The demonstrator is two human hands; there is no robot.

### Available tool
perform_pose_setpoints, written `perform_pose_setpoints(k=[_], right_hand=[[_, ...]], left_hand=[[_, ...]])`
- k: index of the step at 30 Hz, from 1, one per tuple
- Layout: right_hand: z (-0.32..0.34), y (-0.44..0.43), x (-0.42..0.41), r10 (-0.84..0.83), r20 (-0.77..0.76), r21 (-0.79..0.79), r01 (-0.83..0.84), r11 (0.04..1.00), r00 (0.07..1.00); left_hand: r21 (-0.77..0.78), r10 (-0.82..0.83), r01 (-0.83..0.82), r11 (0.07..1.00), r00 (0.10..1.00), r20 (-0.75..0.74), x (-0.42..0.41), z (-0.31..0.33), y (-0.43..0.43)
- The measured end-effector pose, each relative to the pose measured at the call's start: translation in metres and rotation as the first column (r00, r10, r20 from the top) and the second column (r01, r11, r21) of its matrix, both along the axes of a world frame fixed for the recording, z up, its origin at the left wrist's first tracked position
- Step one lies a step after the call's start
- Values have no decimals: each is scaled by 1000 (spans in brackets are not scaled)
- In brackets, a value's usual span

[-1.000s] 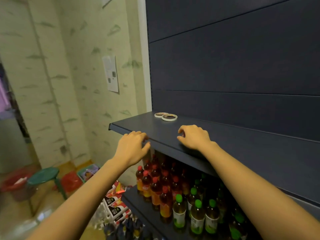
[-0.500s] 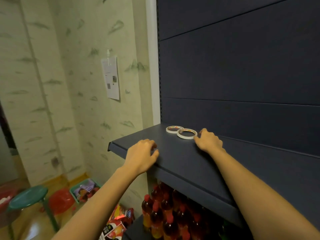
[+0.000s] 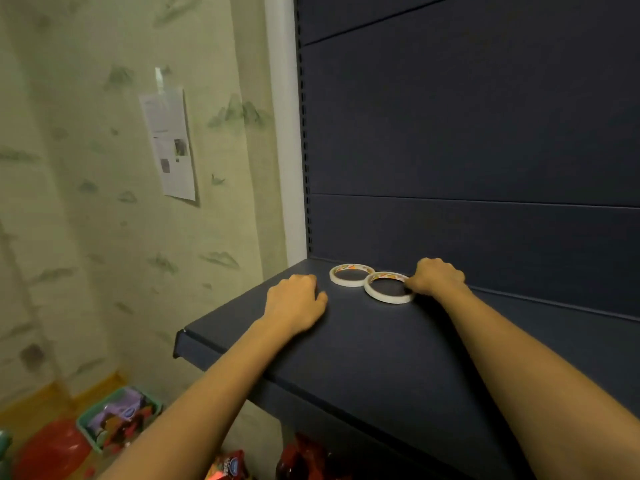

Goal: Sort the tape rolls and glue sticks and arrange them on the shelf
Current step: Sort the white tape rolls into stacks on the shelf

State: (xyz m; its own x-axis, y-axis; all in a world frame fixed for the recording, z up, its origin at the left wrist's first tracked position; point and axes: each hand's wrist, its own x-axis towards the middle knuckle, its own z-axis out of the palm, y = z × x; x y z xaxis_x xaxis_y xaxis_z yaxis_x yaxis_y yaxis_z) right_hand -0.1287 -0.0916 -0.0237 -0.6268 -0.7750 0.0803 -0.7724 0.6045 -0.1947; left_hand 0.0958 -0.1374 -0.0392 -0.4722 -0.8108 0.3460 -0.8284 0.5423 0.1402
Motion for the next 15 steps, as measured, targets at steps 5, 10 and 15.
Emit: perform_pose_setpoints(k=[5, 10, 15], right_hand=[[13, 5, -10, -53, -35, 21, 54, 998, 998], [22, 37, -16, -194, -39, -12, 194, 981, 980], [22, 74, -8, -362, -16, -33, 362, 932, 932]], left_hand=[[87, -50, 44, 995, 996, 67, -26, 6, -57], [226, -107, 80, 971, 988, 111, -56, 3, -102], [292, -148, 111, 950, 983, 106, -79, 3, -121]])
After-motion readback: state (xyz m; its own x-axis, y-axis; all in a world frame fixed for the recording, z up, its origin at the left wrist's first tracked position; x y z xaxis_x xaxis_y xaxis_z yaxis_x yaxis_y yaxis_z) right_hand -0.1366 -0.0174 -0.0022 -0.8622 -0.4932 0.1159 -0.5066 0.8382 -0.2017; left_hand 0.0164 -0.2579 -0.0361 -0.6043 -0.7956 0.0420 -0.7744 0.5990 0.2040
